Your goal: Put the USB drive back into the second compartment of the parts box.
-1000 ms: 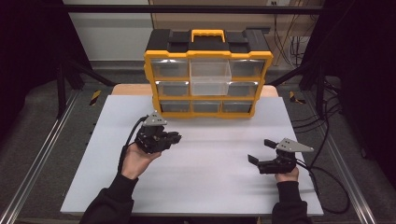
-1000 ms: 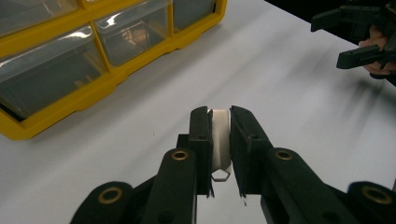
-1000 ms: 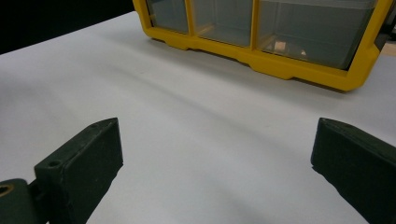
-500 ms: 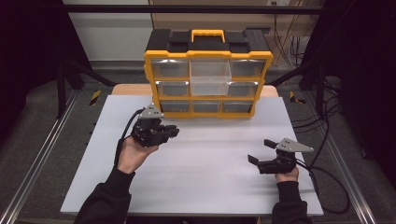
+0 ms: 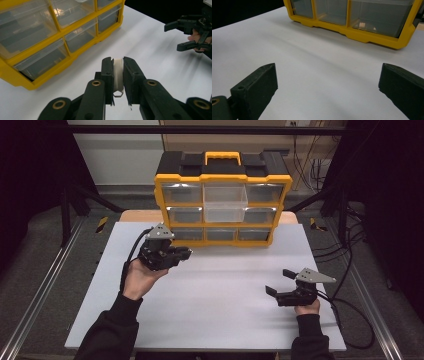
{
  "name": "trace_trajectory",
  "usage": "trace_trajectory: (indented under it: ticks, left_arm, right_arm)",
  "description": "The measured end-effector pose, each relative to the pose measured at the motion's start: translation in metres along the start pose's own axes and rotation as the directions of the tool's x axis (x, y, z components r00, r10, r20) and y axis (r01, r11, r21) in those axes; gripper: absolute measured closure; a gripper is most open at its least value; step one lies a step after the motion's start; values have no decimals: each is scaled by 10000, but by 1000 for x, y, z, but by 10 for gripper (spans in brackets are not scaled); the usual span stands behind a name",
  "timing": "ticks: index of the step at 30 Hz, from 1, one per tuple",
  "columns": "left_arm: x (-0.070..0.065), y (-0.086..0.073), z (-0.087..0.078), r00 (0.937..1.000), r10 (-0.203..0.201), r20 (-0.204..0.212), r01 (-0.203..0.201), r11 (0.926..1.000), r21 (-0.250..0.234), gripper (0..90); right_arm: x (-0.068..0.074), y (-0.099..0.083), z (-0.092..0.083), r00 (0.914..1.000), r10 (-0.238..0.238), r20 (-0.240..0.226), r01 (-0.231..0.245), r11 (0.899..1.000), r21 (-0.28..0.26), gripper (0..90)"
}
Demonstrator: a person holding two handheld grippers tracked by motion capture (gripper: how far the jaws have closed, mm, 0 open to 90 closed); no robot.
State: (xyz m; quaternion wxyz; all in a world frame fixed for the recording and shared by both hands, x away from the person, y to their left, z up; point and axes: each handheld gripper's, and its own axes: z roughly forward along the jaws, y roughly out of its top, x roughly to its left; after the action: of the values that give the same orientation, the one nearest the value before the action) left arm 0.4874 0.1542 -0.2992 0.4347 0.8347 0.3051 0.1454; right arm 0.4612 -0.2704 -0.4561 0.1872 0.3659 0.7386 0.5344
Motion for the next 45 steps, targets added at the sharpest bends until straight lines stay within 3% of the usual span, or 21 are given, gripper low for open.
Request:
trace_trajectory:
  ticks: [45]
  left_arm:
    - [-3, 61, -23, 9981, 521, -316, -535, 9976, -438, 791]
  right_arm:
    - [0, 0, 0, 10000, 12, -30, -12, 10000, -5, 27]
